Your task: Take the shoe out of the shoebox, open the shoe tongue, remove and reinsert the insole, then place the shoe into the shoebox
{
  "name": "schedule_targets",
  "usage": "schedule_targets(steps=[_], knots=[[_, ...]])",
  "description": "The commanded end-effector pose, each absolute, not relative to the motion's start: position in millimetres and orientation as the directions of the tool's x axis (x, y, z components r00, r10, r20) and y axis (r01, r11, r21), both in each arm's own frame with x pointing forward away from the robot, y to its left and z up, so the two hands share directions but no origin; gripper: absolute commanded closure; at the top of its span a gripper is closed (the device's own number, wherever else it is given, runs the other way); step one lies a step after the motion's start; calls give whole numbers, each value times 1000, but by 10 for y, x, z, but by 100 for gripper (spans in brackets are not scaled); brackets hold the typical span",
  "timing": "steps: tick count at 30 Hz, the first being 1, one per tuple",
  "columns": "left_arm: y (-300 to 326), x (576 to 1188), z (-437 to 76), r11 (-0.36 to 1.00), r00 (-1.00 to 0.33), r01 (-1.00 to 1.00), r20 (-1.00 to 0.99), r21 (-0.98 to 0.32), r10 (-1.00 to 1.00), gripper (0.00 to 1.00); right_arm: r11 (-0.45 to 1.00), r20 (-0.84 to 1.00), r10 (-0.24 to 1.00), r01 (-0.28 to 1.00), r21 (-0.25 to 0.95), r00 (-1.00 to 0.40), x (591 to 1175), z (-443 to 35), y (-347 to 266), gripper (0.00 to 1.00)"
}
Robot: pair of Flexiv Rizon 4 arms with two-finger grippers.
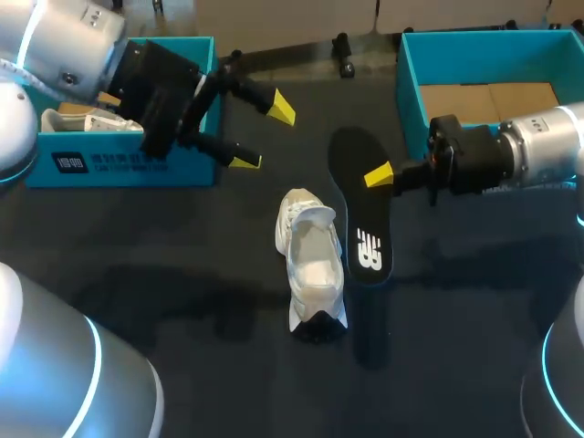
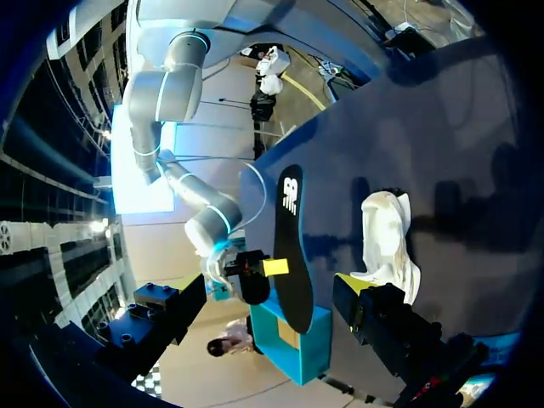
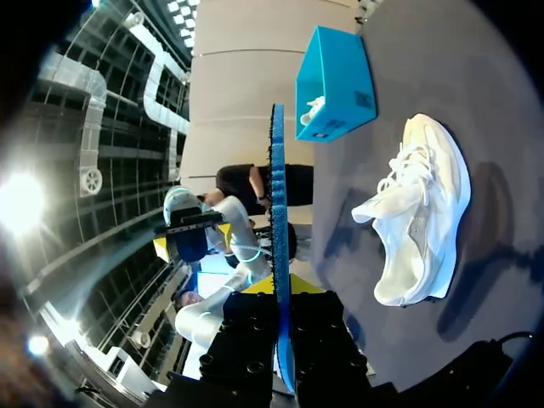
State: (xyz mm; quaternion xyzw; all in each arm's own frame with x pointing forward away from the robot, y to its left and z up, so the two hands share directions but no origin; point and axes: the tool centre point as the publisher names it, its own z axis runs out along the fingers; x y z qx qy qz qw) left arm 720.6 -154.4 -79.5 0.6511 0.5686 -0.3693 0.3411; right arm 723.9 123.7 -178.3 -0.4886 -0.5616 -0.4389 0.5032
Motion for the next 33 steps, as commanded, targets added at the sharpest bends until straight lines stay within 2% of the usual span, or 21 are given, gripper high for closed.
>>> schedule_targets(steps=[1,20,33], knots=[[-1557,7213,-858,-95,69,995,-862,25,502,0,124,993,114,992,4,-18,7187,-1736,1236,100],[-1621,7282,-1355,-2,23,1000,-937,24,348,0,101,994,105,995,-9,-1,7166,-1540,1287,100],[-1893,7367,-1471,96,-7,995,-979,13,206,0,78,997,74,997,-21,15,7173,-1504,1455,100]])
